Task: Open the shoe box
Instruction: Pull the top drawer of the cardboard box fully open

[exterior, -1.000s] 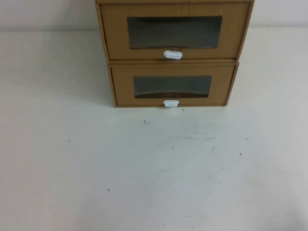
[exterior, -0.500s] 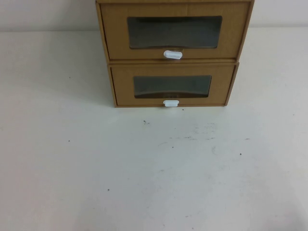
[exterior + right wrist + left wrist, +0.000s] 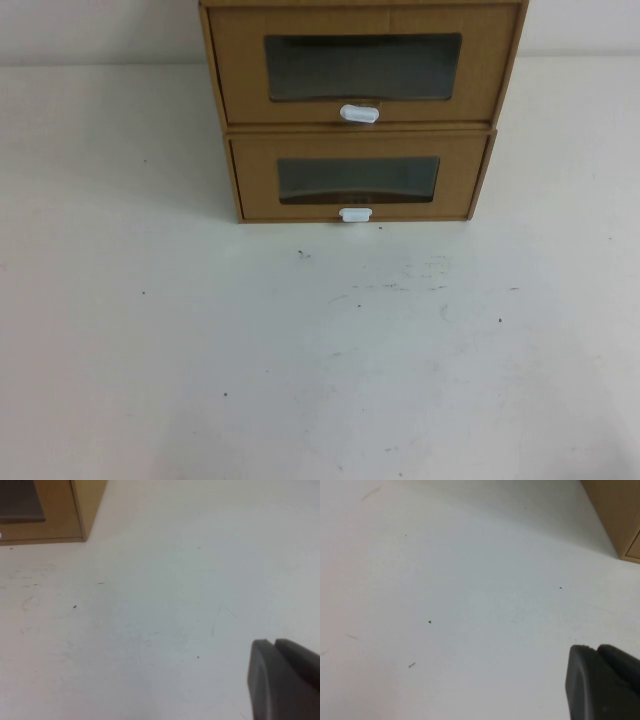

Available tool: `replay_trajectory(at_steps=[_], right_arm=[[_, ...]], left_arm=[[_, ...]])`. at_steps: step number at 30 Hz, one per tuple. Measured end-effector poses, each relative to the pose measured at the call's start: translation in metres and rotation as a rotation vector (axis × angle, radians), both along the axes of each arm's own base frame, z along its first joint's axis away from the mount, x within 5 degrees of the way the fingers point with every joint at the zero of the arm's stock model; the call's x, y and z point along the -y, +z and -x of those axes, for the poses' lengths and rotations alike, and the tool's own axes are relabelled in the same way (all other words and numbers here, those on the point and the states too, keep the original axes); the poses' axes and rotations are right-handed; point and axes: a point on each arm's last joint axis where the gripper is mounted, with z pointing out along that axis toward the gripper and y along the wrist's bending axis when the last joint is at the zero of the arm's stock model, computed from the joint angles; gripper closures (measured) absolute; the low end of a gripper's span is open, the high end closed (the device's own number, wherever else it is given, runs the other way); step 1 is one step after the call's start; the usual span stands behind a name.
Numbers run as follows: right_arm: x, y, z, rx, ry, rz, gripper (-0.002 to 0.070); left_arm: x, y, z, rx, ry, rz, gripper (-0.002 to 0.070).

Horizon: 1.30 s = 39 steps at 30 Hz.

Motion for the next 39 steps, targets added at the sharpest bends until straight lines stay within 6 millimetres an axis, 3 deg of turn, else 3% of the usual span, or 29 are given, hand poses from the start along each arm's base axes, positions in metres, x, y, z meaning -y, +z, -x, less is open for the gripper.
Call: replay_trajectory(at_steps=[11, 14, 18, 21, 24, 28, 39], right_arm=[[-0.001, 0.000, 0.000, -0.002, 0.002, -0.031, 0.0694], [-0.004, 0.000, 0.000, -0.007, 0.008, -0.114, 0.0694], [-0.009, 0.001, 0.000, -0.012, 0.019, -0.303, 0.0694], [-0.014, 0.007, 0.000, 0.015, 0.025, -0.542, 0.0694], [-0.018, 0.013, 0.000, 0.023, 0.025, -0.796, 0.0694], [-0.020, 0.017, 0.000, 0.022, 0.024, -0.988, 0.0694], [-0.024, 0.013, 0.001, -0.031, 0.051, -0.948, 0.0694]], left_arm=[[-0.002, 0.000, 0.000, 0.007, 0.004, -0.078, 0.0678], [-0.001, 0.005, -0.001, 0.052, 0.012, 0.012, 0.0678], [0.003, 0.017, -0.003, 0.174, 0.034, 0.369, 0.0678], [0.003, 0.024, -0.003, 0.225, 0.052, 0.598, 0.0678], [0.003, 0.027, -0.003, 0.256, 0.054, 0.656, 0.0678], [0.003, 0.028, -0.003, 0.264, 0.056, 0.681, 0.0678], [0.005, 0.028, -0.003, 0.225, 0.026, 0.687, 0.0678]])
